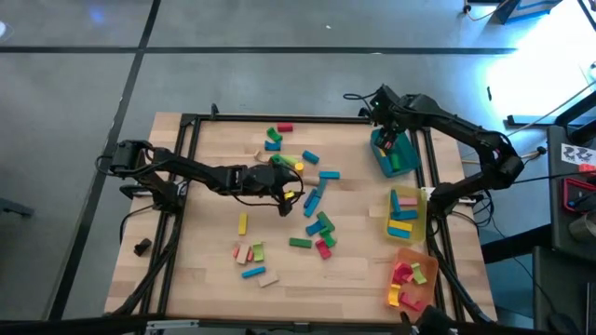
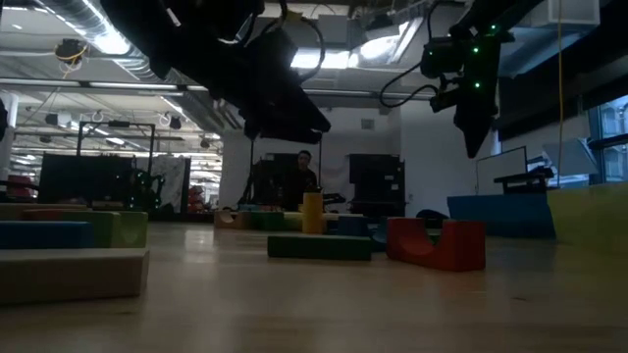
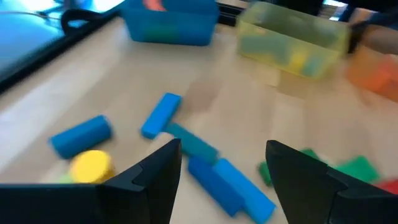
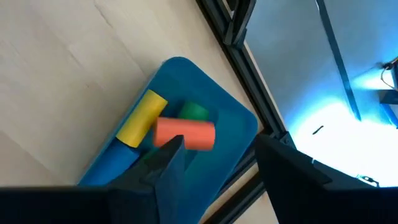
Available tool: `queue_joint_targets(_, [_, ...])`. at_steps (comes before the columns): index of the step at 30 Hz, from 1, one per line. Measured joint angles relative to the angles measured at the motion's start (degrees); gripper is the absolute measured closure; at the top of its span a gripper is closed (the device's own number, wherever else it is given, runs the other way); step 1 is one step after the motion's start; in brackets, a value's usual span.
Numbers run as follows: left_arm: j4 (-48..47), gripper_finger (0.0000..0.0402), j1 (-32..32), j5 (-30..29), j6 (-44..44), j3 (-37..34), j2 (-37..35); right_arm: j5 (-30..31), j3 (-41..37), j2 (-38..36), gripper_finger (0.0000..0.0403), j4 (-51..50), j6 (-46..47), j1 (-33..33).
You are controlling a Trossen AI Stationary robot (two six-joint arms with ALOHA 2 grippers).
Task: Sort blocks by size
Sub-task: Put the orange cylindrical block into the blue bin, then put the yellow cylindrical block into the blue bin
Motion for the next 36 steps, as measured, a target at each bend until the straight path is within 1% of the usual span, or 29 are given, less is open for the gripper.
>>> queue_joint_targets(5, [-1.31,0.0183,0.02,-6.94,2.47,0.00,0.00,-2.36,0.00,0.00,0.0204,0.04,0.12,0.00])
queue_joint_targets(8, [-3.60,0.0183,0.35,-9.03,3.64,0.00,0.00,-4.24,0.00,0.00,0.0203,0.05,0.15,0.02])
queue_joint_targets(12, [-6.46,0.0183,1.63,-9.16,2.98,0.00,0.62,-6.60,0.00,0.00,0.0203,0.04,0.15,0.02])
queue_joint_targets(16, [-6.92,0.0183,2.97,-9.25,3.44,-0.04,3.29,-8.35,0.00,0.00,0.0203,0.04,0.15,0.02])
queue_joint_targets(21, [-6.10,0.0183,5.08,-9.24,5.04,-0.07,7.29,-8.46,0.00,0.00,0.0203,0.06,0.13,0.02])
queue_joint_targets(28, [-0.68,0.0183,7.81,-9.28,6.44,-0.09,11.33,-8.71,0.00,0.00,0.0203,0.54,0.13,0.02])
queue_joint_targets(32, [1.90,0.0183,9.28,-8.93,6.44,-0.07,12.73,-10.03,0.00,0.00,0.0203,2.02,0.14,0.02])
queue_joint_targets(36, [4.70,0.0183,10.21,-5.49,6.46,-0.04,14.28,-11.42,0.02,0.00,0.0203,3.52,0.13,0.02])
